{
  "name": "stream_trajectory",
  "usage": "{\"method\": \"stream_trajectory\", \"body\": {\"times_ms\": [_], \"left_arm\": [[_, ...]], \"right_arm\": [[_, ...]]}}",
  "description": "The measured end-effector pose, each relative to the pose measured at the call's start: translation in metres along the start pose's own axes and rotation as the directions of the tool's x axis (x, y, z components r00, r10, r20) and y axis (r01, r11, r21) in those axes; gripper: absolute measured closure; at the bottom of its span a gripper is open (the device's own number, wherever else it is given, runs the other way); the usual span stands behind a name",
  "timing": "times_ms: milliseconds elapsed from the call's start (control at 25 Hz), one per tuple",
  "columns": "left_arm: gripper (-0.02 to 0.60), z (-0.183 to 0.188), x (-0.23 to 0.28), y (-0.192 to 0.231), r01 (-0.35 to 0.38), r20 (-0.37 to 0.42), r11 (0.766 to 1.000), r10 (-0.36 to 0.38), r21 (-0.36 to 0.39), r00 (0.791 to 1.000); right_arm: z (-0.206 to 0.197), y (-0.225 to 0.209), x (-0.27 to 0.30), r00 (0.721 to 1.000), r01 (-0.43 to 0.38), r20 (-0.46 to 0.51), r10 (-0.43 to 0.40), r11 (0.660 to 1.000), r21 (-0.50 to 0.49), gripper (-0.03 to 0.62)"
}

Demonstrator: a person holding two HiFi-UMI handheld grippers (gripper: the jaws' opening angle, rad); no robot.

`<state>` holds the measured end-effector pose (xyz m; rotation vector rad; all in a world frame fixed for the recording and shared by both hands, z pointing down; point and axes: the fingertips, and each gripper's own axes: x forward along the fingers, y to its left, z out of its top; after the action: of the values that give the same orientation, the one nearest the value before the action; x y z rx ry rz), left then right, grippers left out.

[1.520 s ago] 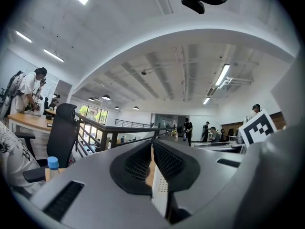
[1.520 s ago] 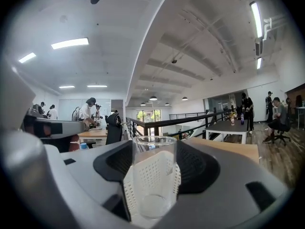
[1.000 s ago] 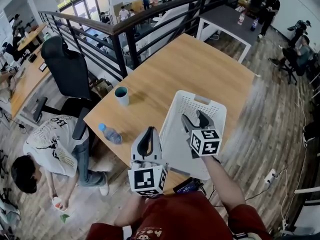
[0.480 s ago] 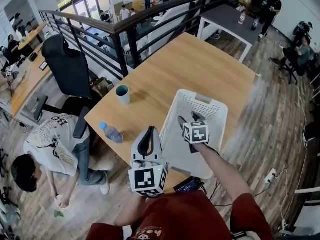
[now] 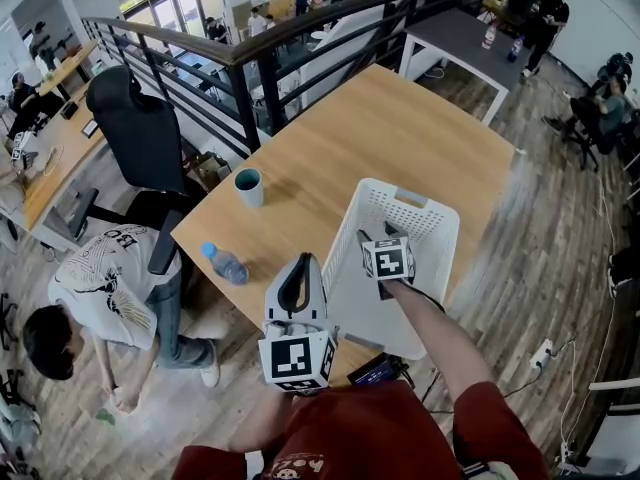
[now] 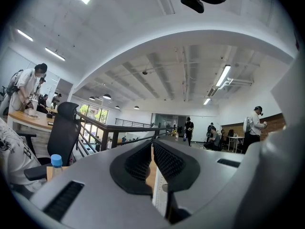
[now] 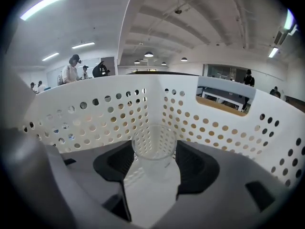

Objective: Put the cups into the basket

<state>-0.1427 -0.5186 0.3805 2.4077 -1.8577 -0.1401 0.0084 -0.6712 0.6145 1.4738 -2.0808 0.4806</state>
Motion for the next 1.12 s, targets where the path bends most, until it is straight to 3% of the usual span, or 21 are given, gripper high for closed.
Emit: {"method": "stream_trajectory", "body": {"times_ms": [640,880,1120], "left_arm": [[0.560,-0.001,0.000,-0.001,0.003,-0.002,1.000,-0.003,-0.004,1.000],[0.560,-0.001,0.000,-0.001,0.003,-0.003,1.000,-0.003,-0.006,1.000],[0.560,-0.001,0.000,-0.003,0.009,0.000,1.000,-0.009,-0.007,1.000]], "right_arm": [[-0.004,0.001,-0.001,0.999,0.034,0.004,-0.034,0.999,0.023,0.313],[-0.004,0.000,-0.003,0.999,0.020,0.031,-0.023,0.997,0.076,0.313],[0.004,-0.001,-0.008,0.997,0.036,0.069,-0.039,0.998,0.052,0.310]]}}
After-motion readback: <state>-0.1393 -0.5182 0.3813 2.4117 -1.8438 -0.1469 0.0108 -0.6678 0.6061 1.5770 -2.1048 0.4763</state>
